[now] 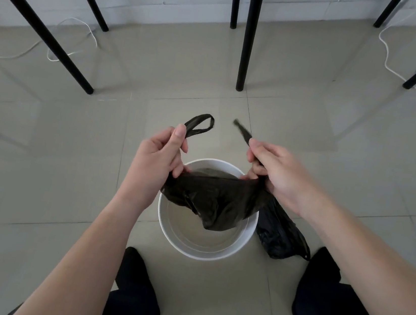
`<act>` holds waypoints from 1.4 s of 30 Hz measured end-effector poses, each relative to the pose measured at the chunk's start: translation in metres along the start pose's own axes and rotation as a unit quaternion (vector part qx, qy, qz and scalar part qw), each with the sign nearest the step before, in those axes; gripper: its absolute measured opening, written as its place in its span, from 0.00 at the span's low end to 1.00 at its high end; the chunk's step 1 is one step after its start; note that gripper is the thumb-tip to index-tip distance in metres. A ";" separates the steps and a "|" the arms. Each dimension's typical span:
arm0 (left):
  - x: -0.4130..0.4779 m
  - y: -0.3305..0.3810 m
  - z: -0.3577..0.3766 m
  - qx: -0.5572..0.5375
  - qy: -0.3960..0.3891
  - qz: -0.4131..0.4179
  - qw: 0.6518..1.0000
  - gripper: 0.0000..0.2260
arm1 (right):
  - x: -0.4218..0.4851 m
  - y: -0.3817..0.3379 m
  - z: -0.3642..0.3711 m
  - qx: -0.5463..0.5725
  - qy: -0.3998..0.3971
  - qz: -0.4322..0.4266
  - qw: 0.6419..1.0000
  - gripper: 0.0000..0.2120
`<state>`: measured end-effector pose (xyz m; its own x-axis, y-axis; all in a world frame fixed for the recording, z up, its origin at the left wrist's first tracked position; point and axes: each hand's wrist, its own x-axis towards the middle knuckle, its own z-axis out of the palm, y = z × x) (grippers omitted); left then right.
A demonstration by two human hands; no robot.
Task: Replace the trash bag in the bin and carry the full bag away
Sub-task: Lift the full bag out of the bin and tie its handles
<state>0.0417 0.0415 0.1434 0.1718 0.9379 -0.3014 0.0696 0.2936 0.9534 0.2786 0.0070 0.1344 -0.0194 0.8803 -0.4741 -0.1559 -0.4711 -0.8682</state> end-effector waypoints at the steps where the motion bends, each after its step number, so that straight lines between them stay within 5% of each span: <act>1: 0.000 -0.001 0.003 -0.012 -0.015 -0.011 1.000 0.18 | 0.000 0.000 0.003 0.050 -0.004 0.034 0.998 0.17; 6: 0.003 -0.003 0.007 -0.115 -0.067 -0.081 0.988 0.14 | -0.002 0.003 0.003 0.018 0.005 0.044 0.999 0.15; 12: 0.002 -0.004 0.004 0.023 -0.050 0.027 0.998 0.11 | -0.001 0.005 -0.001 -0.096 0.024 -0.027 0.995 0.14; 23: -0.002 -0.009 0.015 0.062 -0.073 0.020 0.995 0.10 | -0.002 0.005 0.014 0.070 0.052 0.011 0.996 0.06; 29: -0.001 -0.011 0.015 0.078 -0.078 0.007 0.994 0.10 | 0.004 0.013 0.006 -0.037 0.070 0.001 0.997 0.09; 37: -0.004 -0.013 0.020 0.118 -0.087 -0.013 0.989 0.09 | -0.003 0.010 0.014 -0.086 -0.032 0.017 0.996 0.19; 42: -0.005 -0.012 0.017 0.137 -0.111 -0.029 0.984 0.07 | 0.001 0.013 0.012 -0.018 0.067 0.002 0.998 0.13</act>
<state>0.0567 0.0303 0.1329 0.3681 0.8489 -0.3792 0.3422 0.2555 0.9042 0.2647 0.0019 0.1243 0.1120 0.8641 -0.4907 -0.1209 -0.4783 -0.8699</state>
